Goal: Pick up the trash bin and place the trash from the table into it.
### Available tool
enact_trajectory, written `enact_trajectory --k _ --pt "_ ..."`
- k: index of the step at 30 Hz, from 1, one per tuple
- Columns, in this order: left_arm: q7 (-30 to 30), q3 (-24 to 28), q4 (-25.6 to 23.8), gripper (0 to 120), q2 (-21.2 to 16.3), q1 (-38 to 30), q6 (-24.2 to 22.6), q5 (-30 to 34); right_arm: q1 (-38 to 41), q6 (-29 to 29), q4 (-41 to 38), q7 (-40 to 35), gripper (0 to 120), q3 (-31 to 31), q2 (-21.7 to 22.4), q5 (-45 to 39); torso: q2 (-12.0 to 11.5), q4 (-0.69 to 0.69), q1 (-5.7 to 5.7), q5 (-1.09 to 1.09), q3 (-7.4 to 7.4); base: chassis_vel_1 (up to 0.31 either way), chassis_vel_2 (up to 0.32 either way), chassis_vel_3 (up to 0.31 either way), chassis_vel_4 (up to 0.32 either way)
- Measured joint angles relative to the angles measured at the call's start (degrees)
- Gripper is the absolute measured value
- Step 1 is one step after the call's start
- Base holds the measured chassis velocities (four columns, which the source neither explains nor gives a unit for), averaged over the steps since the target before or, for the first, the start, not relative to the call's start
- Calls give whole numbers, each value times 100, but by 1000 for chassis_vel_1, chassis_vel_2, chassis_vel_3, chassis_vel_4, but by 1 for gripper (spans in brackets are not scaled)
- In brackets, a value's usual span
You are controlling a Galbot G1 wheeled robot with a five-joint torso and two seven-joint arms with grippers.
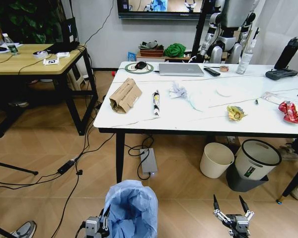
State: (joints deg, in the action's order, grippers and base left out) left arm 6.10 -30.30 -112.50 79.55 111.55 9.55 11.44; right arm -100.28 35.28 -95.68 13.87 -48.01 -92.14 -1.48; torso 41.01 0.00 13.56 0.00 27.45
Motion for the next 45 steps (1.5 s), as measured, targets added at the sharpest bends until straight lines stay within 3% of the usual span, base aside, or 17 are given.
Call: enact_trajectory --k 45 --pt "5 61 24 1 69 -49 -16 -44 51 -114 -35 9 100 10 0 -25 1148 0 480 0 666 0 0 0 0"
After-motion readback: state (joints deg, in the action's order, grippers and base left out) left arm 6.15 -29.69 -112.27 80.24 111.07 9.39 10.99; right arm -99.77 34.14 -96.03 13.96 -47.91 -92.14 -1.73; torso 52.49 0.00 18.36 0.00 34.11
